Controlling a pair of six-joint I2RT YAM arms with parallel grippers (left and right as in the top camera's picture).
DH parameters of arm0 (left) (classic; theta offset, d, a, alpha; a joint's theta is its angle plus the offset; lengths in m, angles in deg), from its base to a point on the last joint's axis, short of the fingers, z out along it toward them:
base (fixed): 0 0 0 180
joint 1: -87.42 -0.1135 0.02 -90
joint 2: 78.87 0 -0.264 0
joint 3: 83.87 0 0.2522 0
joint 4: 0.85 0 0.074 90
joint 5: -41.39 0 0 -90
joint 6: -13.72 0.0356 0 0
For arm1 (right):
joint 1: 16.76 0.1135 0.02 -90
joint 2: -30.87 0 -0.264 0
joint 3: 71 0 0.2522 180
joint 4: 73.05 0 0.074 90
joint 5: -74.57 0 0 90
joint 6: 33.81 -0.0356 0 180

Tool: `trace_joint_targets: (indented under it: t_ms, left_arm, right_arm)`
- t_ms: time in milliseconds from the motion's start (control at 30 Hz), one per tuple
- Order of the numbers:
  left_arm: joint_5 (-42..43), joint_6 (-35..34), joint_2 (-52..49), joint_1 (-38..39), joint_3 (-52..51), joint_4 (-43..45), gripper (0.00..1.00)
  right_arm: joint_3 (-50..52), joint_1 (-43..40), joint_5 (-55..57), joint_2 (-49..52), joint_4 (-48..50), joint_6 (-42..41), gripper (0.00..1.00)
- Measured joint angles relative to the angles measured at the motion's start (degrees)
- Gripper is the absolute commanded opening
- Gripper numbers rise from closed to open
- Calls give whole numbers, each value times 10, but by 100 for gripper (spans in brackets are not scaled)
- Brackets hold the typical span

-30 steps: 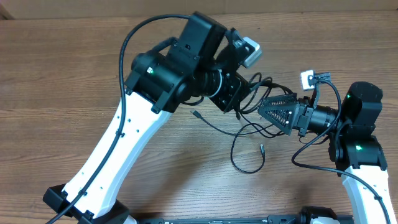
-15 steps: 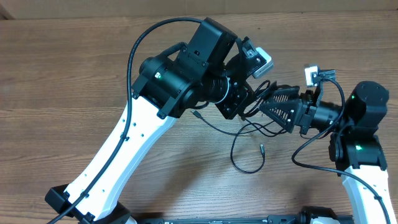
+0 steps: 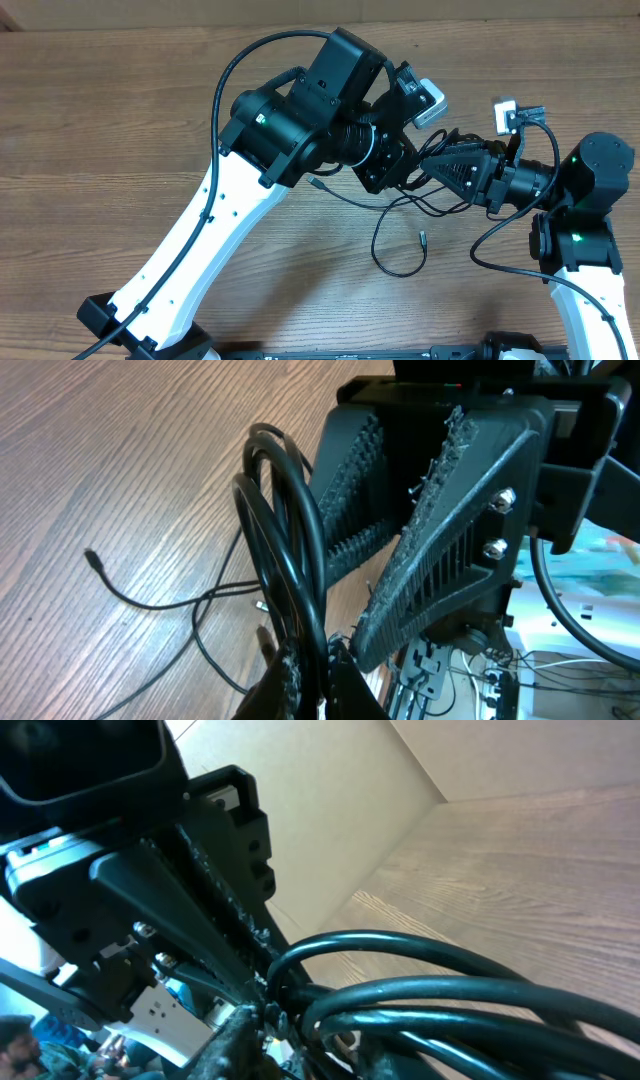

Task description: Untangle cables

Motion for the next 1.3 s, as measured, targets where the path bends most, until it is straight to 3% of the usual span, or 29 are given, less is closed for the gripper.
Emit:
trace_joint_targets:
  t_ms: [300,700,933,1300]
  left_arm:
    - [-3,7,0,-2,1,0,4]
    - [-16,7,0,-1,3,-3,4]
    - [-133,-27,0,9,4,-23,4]
    - [-226,-41,0,9,4,-50,4]
  right_arm:
    - [0,-1,-1,0,25,-32,4]
    - [0,-2,5,3,25,-33,4]
    - [0,-2,5,4,28,-33,3]
    - [0,-2,-9,4,83,-52,4]
